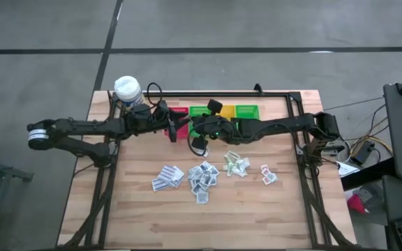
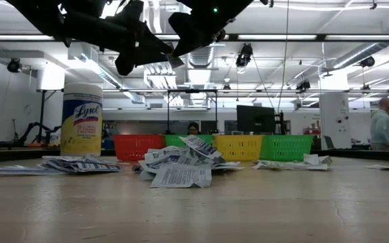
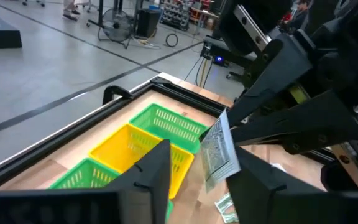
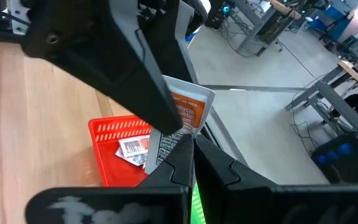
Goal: Pick & Place First Aid Supplies
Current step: Put the ointment pack into the red bin
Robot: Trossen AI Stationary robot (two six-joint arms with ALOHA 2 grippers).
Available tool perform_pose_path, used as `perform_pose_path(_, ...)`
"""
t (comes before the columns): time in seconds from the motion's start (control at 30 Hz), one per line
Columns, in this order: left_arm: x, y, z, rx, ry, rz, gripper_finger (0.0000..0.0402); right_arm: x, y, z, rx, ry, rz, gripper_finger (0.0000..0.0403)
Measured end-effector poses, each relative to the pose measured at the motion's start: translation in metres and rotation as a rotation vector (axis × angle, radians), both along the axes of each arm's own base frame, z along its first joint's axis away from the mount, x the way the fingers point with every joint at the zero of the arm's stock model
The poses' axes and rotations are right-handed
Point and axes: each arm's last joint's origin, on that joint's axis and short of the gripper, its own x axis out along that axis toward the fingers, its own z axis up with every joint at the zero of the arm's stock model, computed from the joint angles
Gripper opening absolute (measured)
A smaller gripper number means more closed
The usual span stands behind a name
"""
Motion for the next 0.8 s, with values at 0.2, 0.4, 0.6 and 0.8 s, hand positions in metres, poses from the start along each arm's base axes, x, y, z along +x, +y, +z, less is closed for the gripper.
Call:
perform_pose_path(0.2, 0.000, 0.000, 0.000, -0.002, 0.000, -0.003, 0.0013, 0.001, 0.001, 0.000, 0.019, 0.000, 0.036, 0.0008)
perform_pose_path(0.4, 0.000, 0.000, 0.000, -0.004, 0.002, -0.004, 0.0001, 0.001, 0.001, -0.001, 0.030, 0.004, 0.054, 0.0008)
perform_pose_path(0.6, 0.000, 0.000, -0.001, -0.006, 0.010, 0.002, 0.0000, -0.004, 0.002, -0.004, 0.037, 0.068, 0.060, 0.0008)
perform_pose_path(0.8, -0.002, 0.002, -0.006, -0.014, 0.064, 0.075, 0.0000, -0.016, 0.002, -0.008, 0.112, 0.148, 0.014, 0.0008)
